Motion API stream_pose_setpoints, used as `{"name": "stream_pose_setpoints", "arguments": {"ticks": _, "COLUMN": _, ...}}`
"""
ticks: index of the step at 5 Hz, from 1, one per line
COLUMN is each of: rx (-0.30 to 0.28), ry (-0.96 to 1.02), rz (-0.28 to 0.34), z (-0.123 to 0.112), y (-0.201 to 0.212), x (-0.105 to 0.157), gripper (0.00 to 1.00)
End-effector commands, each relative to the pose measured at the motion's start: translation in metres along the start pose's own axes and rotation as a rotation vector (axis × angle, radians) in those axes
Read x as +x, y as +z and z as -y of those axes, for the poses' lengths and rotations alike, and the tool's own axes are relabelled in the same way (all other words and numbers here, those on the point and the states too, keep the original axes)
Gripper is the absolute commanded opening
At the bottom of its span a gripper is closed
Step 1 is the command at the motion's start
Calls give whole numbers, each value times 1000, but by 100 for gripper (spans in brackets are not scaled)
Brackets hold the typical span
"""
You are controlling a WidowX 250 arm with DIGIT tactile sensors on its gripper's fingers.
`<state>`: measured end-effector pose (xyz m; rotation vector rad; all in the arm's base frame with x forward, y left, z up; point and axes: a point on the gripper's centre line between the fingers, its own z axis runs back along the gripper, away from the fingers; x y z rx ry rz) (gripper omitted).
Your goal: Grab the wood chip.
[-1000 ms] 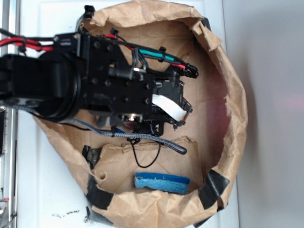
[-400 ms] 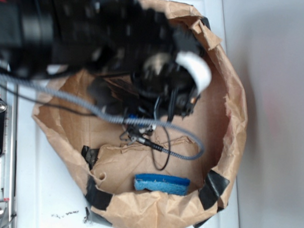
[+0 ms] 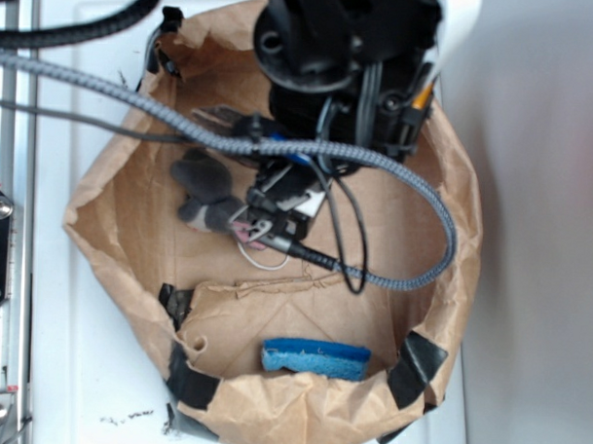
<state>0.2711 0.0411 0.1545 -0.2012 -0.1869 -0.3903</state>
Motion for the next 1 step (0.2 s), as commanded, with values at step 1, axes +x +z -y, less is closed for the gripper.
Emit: {"name": "stream_pose_setpoints", "arguments": {"ticks": 1, "rx": 212, "ry": 142, "rz": 61, "z": -1, "y": 23, "x": 5, "gripper": 0}}
